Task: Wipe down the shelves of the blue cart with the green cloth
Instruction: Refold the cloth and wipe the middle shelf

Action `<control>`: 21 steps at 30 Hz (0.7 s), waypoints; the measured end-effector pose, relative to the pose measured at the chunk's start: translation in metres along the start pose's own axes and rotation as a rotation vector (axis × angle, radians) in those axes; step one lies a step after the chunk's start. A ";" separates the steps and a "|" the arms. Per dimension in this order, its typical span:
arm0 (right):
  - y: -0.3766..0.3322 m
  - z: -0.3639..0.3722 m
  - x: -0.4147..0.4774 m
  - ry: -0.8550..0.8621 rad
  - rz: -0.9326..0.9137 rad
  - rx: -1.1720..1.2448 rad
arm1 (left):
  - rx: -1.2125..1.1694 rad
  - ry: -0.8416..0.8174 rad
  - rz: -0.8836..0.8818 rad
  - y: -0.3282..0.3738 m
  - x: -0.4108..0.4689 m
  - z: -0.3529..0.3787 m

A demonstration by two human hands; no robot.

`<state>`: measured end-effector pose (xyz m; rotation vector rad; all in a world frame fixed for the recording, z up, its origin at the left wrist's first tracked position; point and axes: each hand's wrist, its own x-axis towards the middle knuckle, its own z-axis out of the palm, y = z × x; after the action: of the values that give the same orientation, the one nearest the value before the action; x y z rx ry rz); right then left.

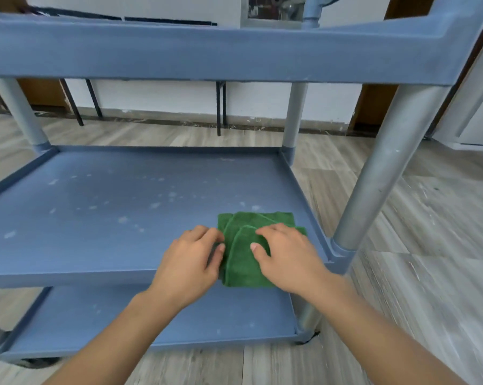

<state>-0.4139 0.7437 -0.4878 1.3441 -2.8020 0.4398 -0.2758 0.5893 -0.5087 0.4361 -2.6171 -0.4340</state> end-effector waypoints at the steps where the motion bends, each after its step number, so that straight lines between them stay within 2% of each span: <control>1: 0.002 0.001 0.007 -0.021 0.020 0.007 | 0.041 0.014 -0.037 -0.001 0.000 0.002; 5: 0.010 0.010 0.017 -0.064 0.062 -0.023 | 0.119 0.012 -0.144 0.000 -0.001 0.010; 9: 0.011 0.027 0.015 -0.342 0.137 -0.016 | 0.190 -0.205 -0.260 0.000 0.005 0.016; 11: 0.012 0.031 0.022 -0.401 0.166 -0.019 | 0.215 -0.265 -0.277 -0.005 0.009 0.020; 21: 0.013 0.055 0.067 -0.299 0.235 -0.088 | 0.228 -0.270 -0.259 -0.041 0.045 0.043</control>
<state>-0.4599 0.6869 -0.5357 1.1542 -3.1959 0.1199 -0.3246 0.5455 -0.5436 0.8520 -2.8966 -0.2929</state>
